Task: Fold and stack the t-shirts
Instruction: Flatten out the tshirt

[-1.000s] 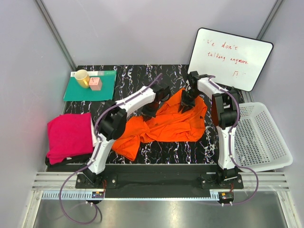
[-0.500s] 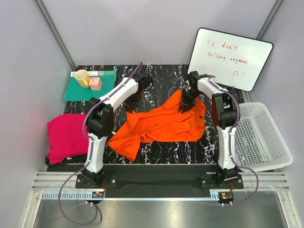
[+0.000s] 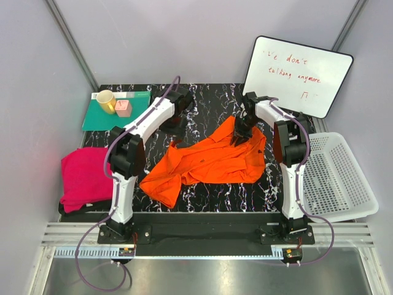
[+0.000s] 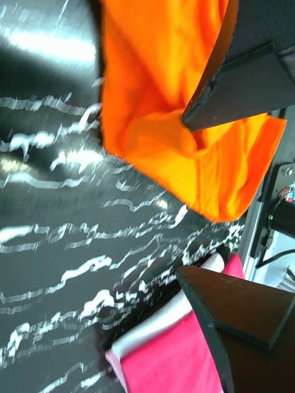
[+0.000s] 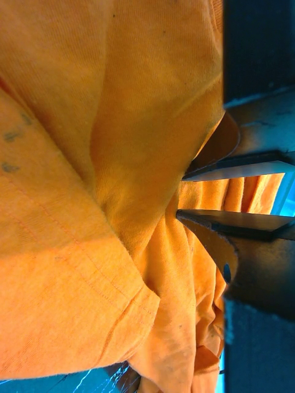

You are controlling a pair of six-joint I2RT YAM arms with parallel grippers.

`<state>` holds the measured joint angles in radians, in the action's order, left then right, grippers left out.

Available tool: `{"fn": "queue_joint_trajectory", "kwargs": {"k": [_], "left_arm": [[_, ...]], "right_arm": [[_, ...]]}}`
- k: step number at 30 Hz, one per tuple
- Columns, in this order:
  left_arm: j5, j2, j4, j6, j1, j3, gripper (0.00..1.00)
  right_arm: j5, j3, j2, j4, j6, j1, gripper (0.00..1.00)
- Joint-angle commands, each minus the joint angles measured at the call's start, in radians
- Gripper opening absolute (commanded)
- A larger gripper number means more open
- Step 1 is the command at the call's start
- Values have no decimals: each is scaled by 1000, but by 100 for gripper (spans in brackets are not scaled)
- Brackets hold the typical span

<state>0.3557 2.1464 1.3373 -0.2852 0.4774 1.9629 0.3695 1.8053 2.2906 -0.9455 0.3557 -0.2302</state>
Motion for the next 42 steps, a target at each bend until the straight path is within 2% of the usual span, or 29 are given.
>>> {"fn": "queue_joint_trajectory", "kwargs": {"k": [1,8,11,12,19,30,31,32,33,35,42], "left_arm": [[-78,-117,-20,0,47,-15,97],[-86,-163,-21,-32,147,-59,95],[-106,-172,-30,-34,181,-102,86],[-110,-175,-39,-34,187,-116,80],[-167,-143,-113,-32,208,-245,69],[-245,6,-159,-2,213,-171,65],[-242,33,-161,-2,213,-167,54],[-235,46,-159,-3,213,-162,36],[-225,58,-156,-8,213,-159,23],[-181,79,-147,-23,213,-156,0],[-58,24,-110,-45,164,-176,0]], "right_arm": [[25,9,-16,11,0,-4,33],[29,28,1,11,3,-4,33],[31,29,3,10,2,-4,33],[31,28,3,11,0,-4,33],[32,20,1,11,0,-4,33],[34,17,-5,11,2,-3,33],[34,19,-3,11,2,-4,33],[34,17,-2,11,-1,-4,33],[34,17,-2,11,-1,-4,33],[37,19,-2,11,-1,-4,33],[39,17,0,11,0,-4,33]]}}
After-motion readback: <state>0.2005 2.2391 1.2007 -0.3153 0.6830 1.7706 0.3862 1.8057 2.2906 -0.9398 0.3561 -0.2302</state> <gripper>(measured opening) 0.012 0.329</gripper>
